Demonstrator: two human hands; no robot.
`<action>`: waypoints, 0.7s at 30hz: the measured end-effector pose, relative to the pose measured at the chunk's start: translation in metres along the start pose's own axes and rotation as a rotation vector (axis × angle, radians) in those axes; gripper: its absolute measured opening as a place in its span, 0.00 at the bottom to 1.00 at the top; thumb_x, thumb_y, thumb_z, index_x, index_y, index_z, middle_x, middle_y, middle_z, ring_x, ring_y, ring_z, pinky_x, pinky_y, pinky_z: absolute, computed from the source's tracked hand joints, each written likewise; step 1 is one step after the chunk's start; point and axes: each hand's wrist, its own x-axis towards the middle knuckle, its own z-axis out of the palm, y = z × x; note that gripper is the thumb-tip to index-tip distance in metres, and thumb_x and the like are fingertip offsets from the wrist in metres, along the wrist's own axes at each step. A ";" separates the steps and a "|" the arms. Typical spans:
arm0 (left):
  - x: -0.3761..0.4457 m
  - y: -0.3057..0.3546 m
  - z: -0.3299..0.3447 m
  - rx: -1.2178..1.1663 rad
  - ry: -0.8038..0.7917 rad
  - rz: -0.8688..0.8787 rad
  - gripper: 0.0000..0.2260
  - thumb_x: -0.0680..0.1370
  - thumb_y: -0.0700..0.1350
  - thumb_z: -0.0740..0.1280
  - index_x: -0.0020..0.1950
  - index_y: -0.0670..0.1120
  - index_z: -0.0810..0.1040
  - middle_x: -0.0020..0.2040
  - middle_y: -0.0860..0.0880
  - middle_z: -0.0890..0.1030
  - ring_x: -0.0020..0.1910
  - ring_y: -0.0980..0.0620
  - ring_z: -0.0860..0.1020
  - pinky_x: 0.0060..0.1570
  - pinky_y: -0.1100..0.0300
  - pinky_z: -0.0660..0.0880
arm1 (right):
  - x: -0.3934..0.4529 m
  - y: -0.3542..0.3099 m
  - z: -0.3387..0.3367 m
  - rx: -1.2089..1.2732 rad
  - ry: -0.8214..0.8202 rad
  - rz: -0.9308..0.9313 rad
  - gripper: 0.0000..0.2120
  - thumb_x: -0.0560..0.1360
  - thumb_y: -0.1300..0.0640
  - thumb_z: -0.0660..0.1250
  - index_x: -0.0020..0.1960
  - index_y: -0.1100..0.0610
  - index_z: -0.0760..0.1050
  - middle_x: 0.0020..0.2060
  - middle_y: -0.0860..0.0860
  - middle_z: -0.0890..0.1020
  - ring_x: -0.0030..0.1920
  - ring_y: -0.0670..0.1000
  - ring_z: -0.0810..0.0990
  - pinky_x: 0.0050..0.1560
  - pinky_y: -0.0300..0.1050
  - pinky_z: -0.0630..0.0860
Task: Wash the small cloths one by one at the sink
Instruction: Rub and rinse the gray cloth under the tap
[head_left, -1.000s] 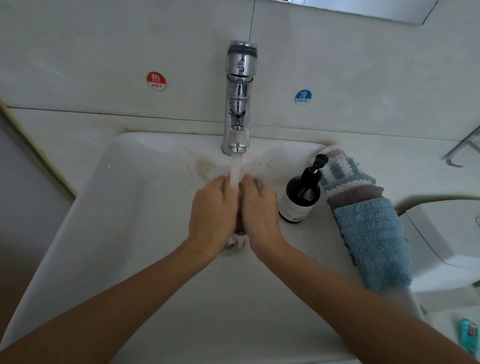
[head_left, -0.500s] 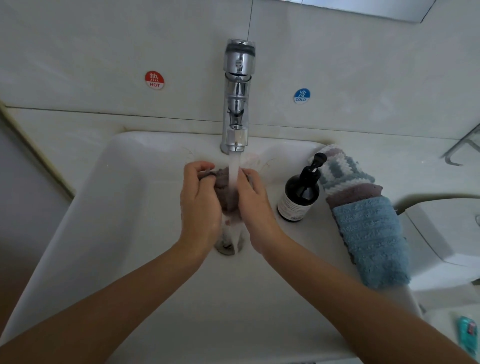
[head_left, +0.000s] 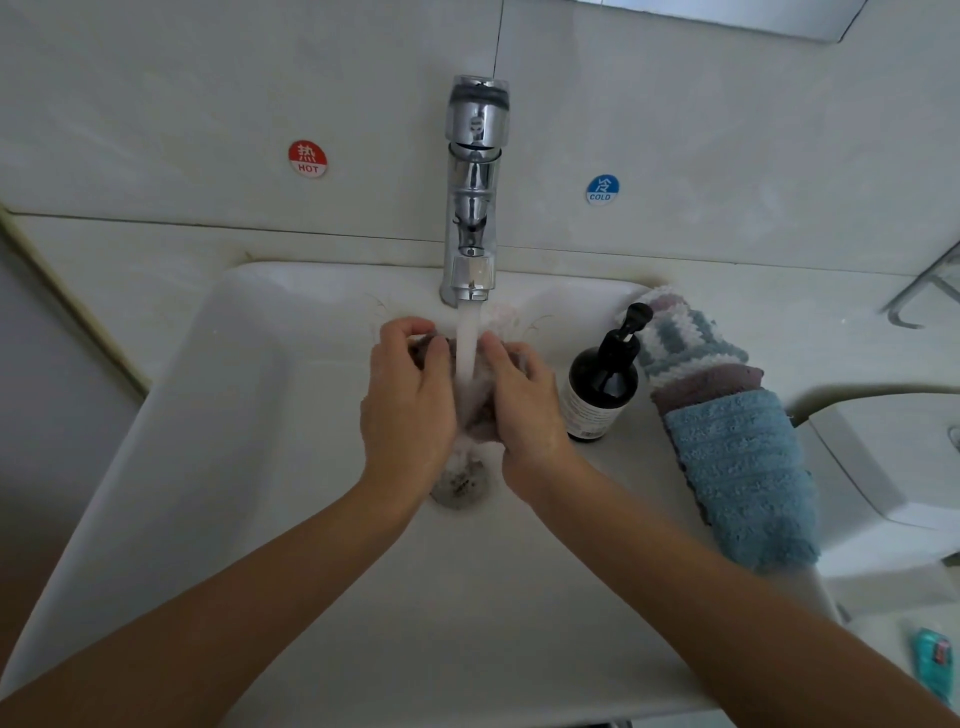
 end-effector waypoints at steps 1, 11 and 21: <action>-0.001 0.000 0.001 0.039 -0.026 0.014 0.06 0.82 0.50 0.57 0.58 0.54 0.69 0.56 0.52 0.76 0.49 0.54 0.77 0.51 0.53 0.74 | 0.001 0.000 0.000 0.014 -0.008 -0.008 0.09 0.81 0.49 0.63 0.51 0.53 0.76 0.42 0.50 0.81 0.39 0.47 0.82 0.33 0.43 0.80; -0.008 0.010 0.000 -0.087 -0.185 -0.129 0.22 0.70 0.72 0.55 0.52 0.58 0.72 0.47 0.54 0.81 0.46 0.53 0.82 0.51 0.47 0.79 | -0.007 0.003 0.005 -0.084 -0.128 -0.108 0.15 0.82 0.46 0.55 0.54 0.55 0.75 0.41 0.51 0.82 0.37 0.45 0.80 0.29 0.38 0.75; -0.008 0.004 0.005 -0.071 -0.066 -0.072 0.16 0.81 0.51 0.60 0.35 0.51 0.77 0.29 0.54 0.78 0.30 0.60 0.77 0.30 0.66 0.70 | -0.004 0.009 0.014 -0.226 -0.010 -0.096 0.19 0.77 0.42 0.58 0.40 0.53 0.79 0.39 0.57 0.83 0.46 0.60 0.84 0.49 0.65 0.80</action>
